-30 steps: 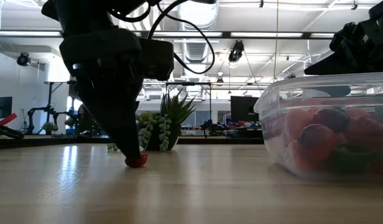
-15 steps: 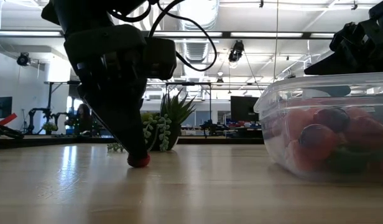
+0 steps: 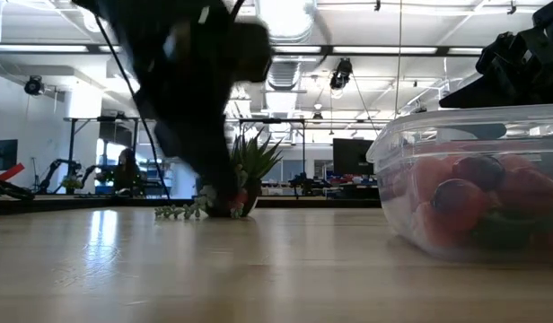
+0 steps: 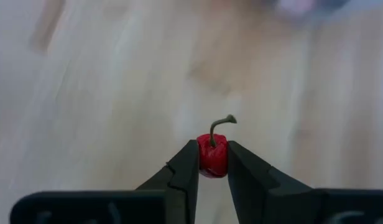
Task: Pick and placing Produce into tupperware
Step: Put the cherry into the bin
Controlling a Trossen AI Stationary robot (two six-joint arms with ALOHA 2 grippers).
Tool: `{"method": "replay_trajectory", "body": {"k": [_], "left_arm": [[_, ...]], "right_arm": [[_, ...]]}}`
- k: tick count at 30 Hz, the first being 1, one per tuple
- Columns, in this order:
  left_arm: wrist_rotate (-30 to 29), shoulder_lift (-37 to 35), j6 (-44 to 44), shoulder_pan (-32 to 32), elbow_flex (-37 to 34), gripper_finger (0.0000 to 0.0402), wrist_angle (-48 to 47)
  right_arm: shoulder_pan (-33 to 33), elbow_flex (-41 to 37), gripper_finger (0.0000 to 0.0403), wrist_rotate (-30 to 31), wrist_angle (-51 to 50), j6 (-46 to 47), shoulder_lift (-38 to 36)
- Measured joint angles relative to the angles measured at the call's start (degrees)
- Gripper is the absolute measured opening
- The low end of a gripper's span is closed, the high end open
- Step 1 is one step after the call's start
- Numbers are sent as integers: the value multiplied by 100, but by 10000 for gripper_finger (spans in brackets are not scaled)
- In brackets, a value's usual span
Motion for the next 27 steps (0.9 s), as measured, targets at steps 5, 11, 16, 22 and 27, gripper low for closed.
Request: {"method": "replay_trajectory", "body": {"k": [5, 11, 16, 22, 27], "left_arm": [[-46, -139, 577, 123, 676, 54, 8], [-147, -119, 1496, 428, 1616, 54, 48], [327, 484, 1691, 691, 2255, 53, -28], [673, 1331, 1870, 680, 3303, 53, -60], [708, 1898, 1979, 688, 3910, 60, -545]], "right_arm": [[2, 0, 199, 2, 0, 0, 0], [2, 0, 199, 2, 0, 0, -2], [2, 0, 198, 0, 0, 0, 0], [2, 0, 199, 0, 0, 0, 0], [1, 0, 199, 2, 0, 0, 0]]}}
